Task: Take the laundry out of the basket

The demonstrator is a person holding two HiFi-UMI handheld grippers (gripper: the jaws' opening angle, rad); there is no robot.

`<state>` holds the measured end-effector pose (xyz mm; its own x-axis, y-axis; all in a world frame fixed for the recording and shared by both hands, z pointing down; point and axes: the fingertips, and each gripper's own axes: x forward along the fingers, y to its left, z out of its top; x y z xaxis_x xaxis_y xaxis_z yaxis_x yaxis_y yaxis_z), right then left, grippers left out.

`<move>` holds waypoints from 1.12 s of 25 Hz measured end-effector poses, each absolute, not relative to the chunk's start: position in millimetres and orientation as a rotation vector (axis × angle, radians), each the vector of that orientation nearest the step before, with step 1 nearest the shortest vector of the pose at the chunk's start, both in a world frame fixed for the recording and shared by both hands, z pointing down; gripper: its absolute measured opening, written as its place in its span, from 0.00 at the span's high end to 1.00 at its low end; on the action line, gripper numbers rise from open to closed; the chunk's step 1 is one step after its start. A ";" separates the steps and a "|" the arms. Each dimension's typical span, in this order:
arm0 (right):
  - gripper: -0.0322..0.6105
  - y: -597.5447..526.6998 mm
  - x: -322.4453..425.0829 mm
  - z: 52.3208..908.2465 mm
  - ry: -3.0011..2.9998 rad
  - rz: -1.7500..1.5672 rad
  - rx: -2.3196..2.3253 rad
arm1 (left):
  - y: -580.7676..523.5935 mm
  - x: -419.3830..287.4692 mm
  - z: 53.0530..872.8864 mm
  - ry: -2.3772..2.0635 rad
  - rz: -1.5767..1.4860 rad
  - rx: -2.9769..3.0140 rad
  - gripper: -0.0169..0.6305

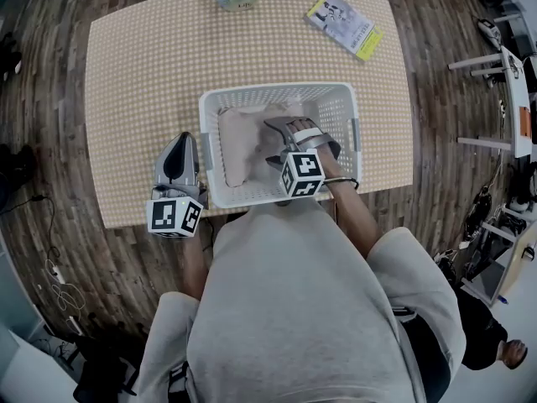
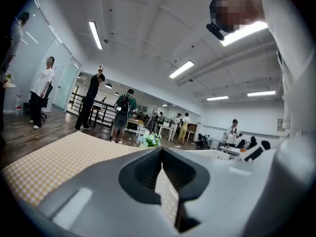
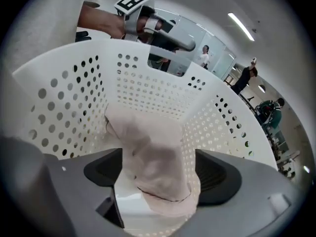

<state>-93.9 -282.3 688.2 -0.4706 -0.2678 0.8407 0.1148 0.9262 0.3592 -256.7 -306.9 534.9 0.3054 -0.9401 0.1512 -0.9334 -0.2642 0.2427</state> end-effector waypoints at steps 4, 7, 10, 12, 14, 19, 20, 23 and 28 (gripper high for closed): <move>0.15 -286.2 -96.8 703.0 -1.990 -0.433 0.066 | -305.9 -261.5 535.5 -1.714 -0.039 2.273 0.96; 0.14 -291.1 -102.7 711.4 -1.977 -0.417 0.036 | -307.5 -267.1 538.8 -1.723 -0.034 2.262 0.96; 0.14 -296.8 -109.8 726.0 -1.961 -0.404 0.005 | -310.2 -271.9 541.3 -1.726 -0.034 2.255 0.96; 0.14 -300.2 -113.1 740.8 -1.938 -0.403 -0.022 | -310.9 -273.3 540.9 -1.728 -0.032 2.256 0.96; 0.14 -303.1 -114.8 756.1 -1.905 -0.414 -0.048 | -309.7 -273.9 540.3 -1.730 -0.031 2.253 0.96; 0.14 -308.1 -125.0 786.6 -1.879 -0.317 -0.112 | -307.7 -277.3 544.0 -1.732 -0.022 2.236 0.96; 0.15 -307.6 -125.7 791.1 -1.879 -0.271 -0.135 | -307.5 -277.3 544.5 -1.732 -0.021 2.234 0.96; 0.15 -306.7 -127.6 798.0 -1.880 -0.165 -0.210 | -308.3 -275.3 546.0 -1.724 -0.019 2.237 0.96; 0.18 -303.9 -126.5 799.2 -1.893 -0.115 -0.252 | -310.4 -270.3 543.2 -1.718 -0.027 2.250 0.96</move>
